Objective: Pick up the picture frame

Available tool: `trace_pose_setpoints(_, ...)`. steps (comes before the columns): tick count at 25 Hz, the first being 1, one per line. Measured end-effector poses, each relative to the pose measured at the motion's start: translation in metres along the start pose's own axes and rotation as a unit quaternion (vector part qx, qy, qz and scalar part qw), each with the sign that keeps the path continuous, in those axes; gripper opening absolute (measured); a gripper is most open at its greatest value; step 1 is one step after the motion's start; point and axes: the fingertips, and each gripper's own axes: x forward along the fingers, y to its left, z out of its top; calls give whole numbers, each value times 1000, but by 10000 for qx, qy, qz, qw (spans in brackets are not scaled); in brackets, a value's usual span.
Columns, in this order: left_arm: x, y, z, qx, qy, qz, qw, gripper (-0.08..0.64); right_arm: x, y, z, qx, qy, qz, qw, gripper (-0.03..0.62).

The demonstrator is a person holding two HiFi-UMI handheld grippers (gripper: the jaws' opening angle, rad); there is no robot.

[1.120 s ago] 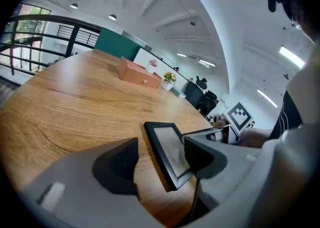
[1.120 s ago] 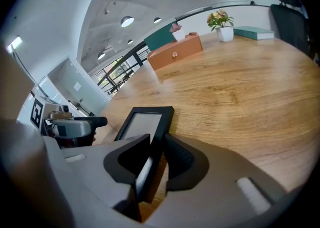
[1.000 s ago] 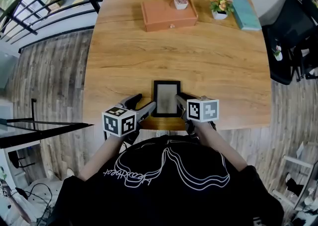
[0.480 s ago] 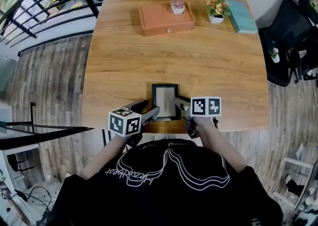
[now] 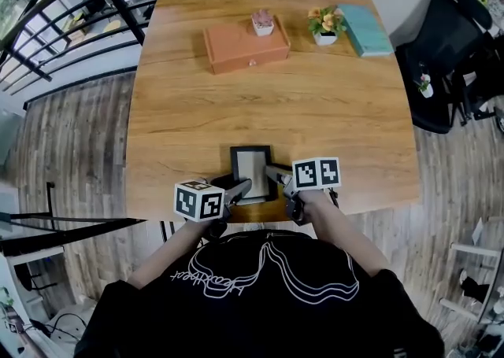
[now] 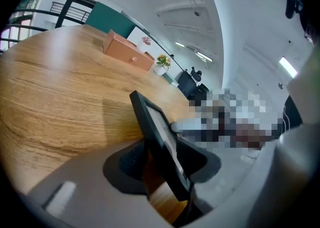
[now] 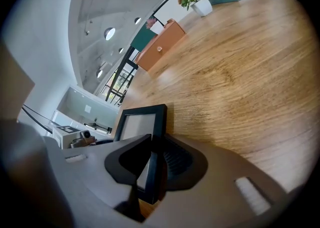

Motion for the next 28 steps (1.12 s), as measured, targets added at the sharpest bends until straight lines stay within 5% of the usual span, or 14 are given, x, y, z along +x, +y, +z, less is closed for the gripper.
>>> trace_pose_setpoints(10,3,-3,10,-402,-105,-159,9990,117,-3,3,3,-322,83,-80,9994,114)
trace_pose_setpoints(15,3,-16,22,-600,-396,-267,9971,89,-13,10,9,-526,-28,-2,9986,223)
trace_pose_setpoints(20,3,-30,28,-916,-594,-386,9933,68,-40,27,21,-921,-316,279,9949,255)
trace_pose_setpoints(28,-10,-61,41,-1064,-821,-307,9905,63,-114,76,25,-1919,-816,923,9737,195)
